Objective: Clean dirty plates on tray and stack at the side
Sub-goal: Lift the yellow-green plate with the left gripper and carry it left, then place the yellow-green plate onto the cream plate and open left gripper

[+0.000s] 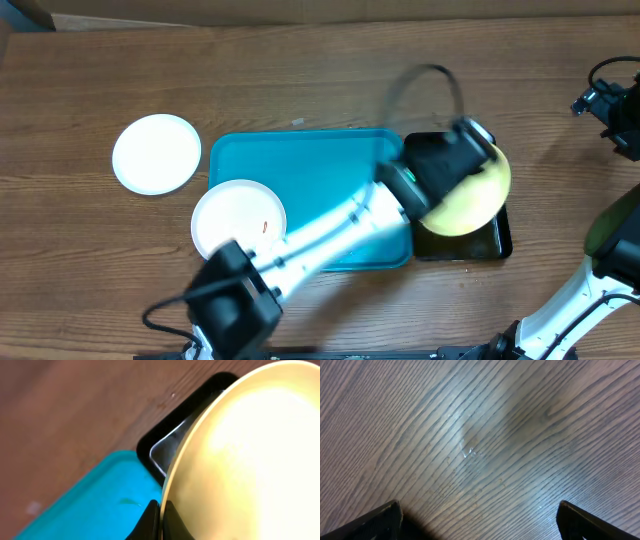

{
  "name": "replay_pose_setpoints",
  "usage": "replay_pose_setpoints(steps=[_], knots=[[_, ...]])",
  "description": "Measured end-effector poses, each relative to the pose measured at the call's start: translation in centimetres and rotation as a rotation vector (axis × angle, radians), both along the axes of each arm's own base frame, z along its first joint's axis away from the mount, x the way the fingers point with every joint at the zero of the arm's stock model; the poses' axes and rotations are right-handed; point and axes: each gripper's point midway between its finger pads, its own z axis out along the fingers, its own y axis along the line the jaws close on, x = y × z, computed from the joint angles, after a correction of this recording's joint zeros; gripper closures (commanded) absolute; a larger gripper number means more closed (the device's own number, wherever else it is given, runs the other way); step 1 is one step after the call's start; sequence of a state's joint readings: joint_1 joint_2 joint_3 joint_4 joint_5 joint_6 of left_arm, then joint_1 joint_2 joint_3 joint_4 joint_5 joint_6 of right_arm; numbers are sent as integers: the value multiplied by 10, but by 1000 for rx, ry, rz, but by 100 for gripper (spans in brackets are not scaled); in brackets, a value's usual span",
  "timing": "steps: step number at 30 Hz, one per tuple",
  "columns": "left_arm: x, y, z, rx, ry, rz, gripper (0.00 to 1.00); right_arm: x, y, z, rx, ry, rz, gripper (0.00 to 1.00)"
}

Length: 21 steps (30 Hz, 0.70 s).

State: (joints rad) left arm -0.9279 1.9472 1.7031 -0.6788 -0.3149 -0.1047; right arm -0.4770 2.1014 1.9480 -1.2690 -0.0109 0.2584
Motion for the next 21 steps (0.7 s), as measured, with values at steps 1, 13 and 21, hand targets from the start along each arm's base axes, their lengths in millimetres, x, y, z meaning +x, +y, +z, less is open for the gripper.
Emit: replay_pose_setpoints(steps=[1, 13, 21], knots=[[10, 10, -4, -51, 66, 24, 96, 0, 0, 0, 0, -1, 0, 0], [100, 254, -19, -549, 584, 530, 96, 0, 0, 0, 0, 0, 0, 0], [68, 462, -38, -587, 626, 1074, 96, 0, 0, 0, 0, 0, 0, 0]])
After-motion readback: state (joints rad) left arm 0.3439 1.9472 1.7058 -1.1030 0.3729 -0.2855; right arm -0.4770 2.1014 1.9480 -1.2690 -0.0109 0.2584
